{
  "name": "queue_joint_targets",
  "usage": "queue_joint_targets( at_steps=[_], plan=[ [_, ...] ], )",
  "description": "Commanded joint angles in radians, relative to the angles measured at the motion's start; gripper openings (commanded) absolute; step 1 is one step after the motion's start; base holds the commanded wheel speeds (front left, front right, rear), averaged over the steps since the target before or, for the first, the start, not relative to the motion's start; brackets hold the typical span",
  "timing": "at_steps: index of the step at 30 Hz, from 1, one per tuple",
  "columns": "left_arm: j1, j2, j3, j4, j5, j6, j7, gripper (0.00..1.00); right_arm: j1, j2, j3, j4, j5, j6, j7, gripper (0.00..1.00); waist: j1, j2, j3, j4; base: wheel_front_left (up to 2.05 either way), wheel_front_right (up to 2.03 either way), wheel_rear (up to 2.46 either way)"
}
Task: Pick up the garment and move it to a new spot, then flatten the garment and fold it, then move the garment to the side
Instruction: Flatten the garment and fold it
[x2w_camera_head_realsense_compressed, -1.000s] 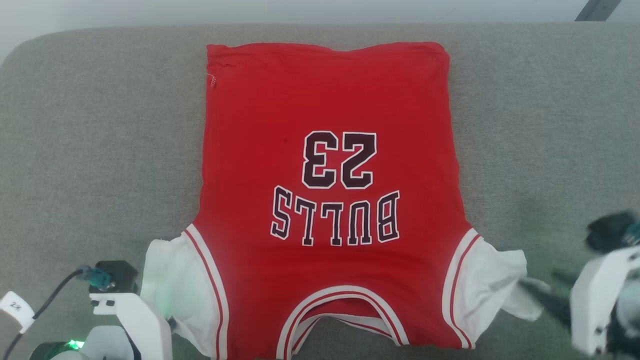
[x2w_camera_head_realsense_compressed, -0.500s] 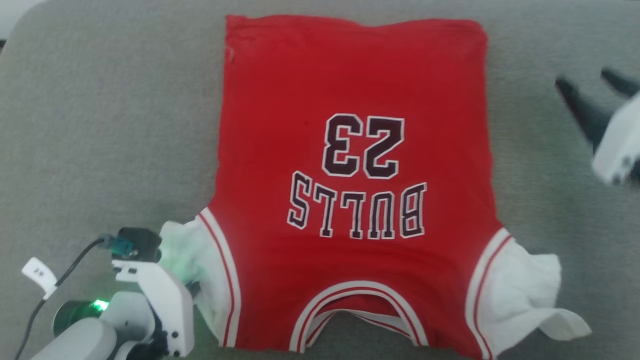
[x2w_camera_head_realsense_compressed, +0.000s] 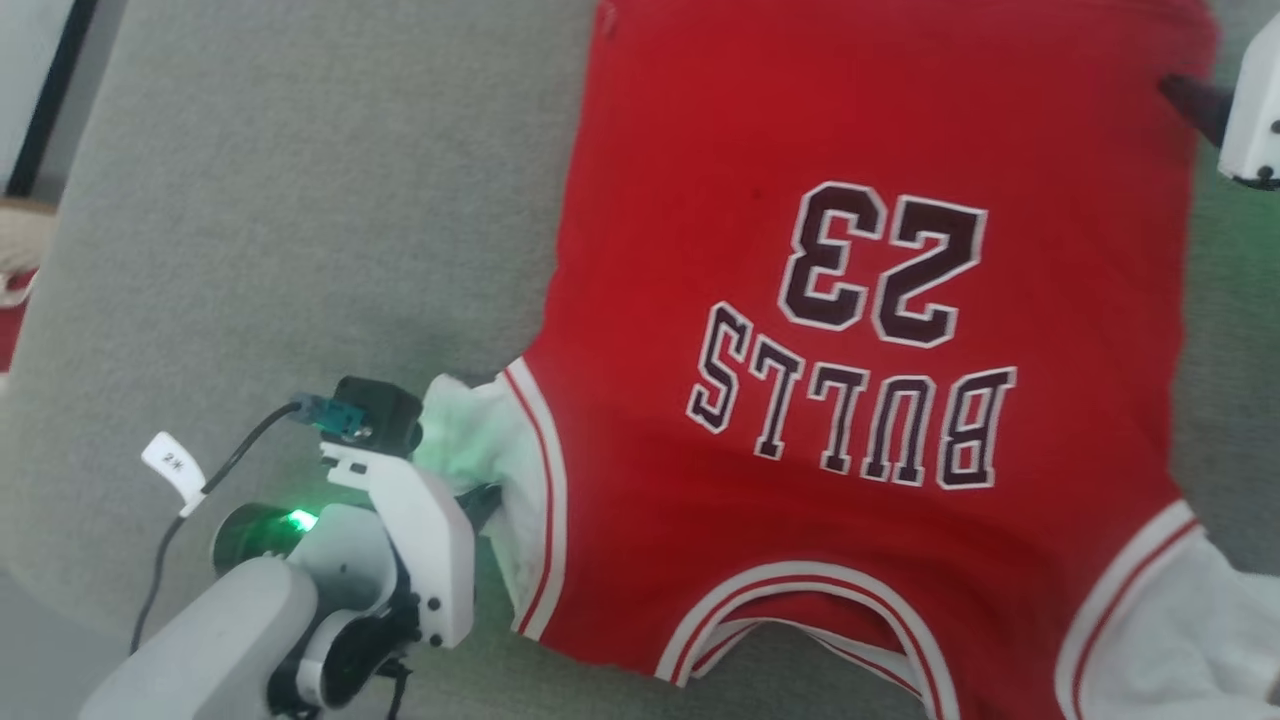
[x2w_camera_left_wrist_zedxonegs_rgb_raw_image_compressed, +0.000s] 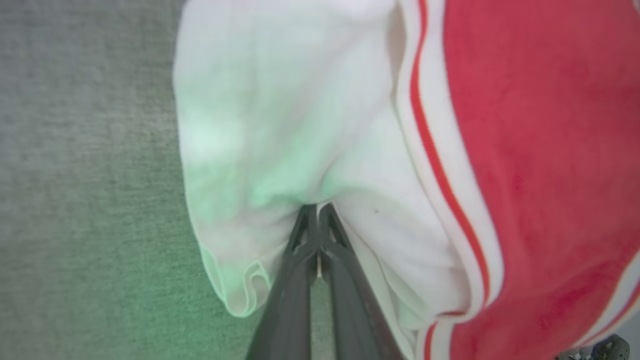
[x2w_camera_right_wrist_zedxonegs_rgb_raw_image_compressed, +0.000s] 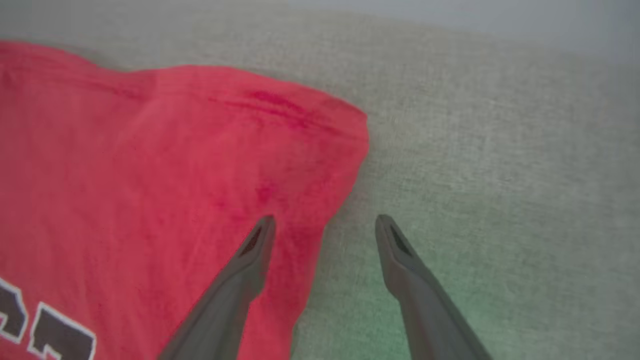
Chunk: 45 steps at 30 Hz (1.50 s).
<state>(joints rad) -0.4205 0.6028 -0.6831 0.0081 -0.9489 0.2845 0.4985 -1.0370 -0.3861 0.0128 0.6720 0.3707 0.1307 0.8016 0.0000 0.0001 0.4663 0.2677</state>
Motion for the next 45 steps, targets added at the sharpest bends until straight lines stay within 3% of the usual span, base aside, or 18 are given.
queue_joint_targets(
  at_steps=[1,9,10,11,20,31,38,45],
  plan=[
    [-0.009,-0.017,-0.013,0.054,0.01,0.006,-0.005,0.0,-0.016,-0.008,0.004,0.022,-0.016,0.0,0.014,1.0,0.0,-0.0001,0.024,0.028,0.0,0.0,0.0],
    [-0.033,-0.055,-0.021,0.138,0.0,-0.024,-0.025,0.0,-0.07,0.015,0.014,0.264,-0.077,0.0,0.156,1.0,0.0,-0.0001,0.04,0.063,0.0,0.0,0.0],
    [-0.034,-0.058,-0.02,0.146,-0.004,-0.028,-0.026,0.0,-0.068,0.02,0.024,0.278,-0.075,0.0,0.177,0.37,0.0,-0.0001,0.04,0.063,0.0,0.0,0.0],
    [-0.036,-0.06,-0.02,0.152,-0.005,-0.031,-0.028,0.0,-0.07,0.022,0.038,0.278,-0.07,0.001,0.18,0.0,0.0,-0.0001,0.04,0.063,0.0,0.0,0.0],
    [-0.034,-0.035,0.0,0.178,0.0,-0.02,-0.035,0.0,-0.065,-0.039,0.187,0.19,0.012,0.0,0.169,0.0,0.0,-0.0001,-0.002,0.012,0.0,0.0,0.0],
    [0.01,0.054,0.042,0.1,-0.011,0.028,-0.02,0.0,0.108,-0.132,0.369,-0.153,0.253,0.0,0.17,0.0,0.0,-0.0001,-0.095,-0.119,0.0,0.0,0.0],
    [0.044,0.094,0.056,0.044,-0.019,0.051,-0.007,0.0,0.284,-0.177,0.342,-0.356,0.342,0.0,0.196,0.0,0.0,-0.0001,-0.131,-0.178,0.0,0.0,0.0],
    [0.073,0.129,0.067,0.0,-0.031,0.074,0.004,0.0,0.533,-0.162,0.24,-0.546,0.368,0.0,0.222,0.0,0.0,-0.0001,-0.151,-0.236,0.0,0.0,0.0]
  ],
)
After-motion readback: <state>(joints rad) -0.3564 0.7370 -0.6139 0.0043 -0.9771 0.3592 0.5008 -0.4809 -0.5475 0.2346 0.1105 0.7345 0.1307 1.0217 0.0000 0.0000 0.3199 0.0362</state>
